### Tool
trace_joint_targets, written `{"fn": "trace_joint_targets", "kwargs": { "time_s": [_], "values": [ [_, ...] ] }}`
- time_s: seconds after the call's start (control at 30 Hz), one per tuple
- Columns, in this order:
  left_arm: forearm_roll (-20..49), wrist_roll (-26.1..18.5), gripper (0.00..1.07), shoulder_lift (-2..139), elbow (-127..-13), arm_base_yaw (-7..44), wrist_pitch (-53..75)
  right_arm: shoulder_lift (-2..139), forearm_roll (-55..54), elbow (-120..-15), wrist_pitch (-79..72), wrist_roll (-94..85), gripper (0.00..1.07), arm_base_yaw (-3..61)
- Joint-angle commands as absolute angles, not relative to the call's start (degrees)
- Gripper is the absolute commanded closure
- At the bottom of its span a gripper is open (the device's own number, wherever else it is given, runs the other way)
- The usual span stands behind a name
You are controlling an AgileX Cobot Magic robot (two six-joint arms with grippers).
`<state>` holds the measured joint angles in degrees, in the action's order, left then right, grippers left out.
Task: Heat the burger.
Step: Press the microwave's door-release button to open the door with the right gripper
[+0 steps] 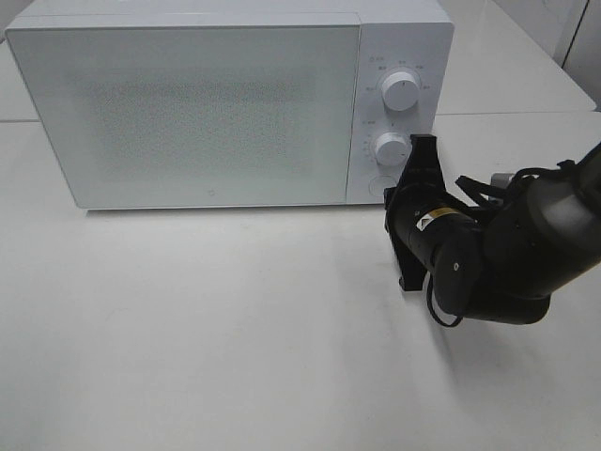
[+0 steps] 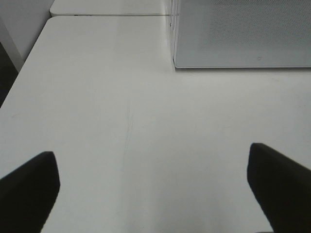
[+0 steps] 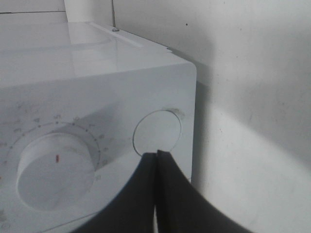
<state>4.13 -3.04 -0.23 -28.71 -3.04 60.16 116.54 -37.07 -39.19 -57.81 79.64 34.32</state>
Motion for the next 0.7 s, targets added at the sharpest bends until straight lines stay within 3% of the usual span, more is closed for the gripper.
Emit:
{"fn": "trace_joint_targets", "kwargs": {
  "time_s": [0.03, 0.7],
  "values": [
    [4.18, -2.92, 0.07, -1.49, -28.48, -3.09, 59.36, 117.51, -34.84, -41.20, -56.38, 80.21, 1.07, 33.00],
    [4.13, -2.92, 0.07, -1.49, -28.48, -3.09, 59.36, 122.21, -36.27, -47.67, -53.92, 80.27, 1.07, 30.71]
  ]
}}
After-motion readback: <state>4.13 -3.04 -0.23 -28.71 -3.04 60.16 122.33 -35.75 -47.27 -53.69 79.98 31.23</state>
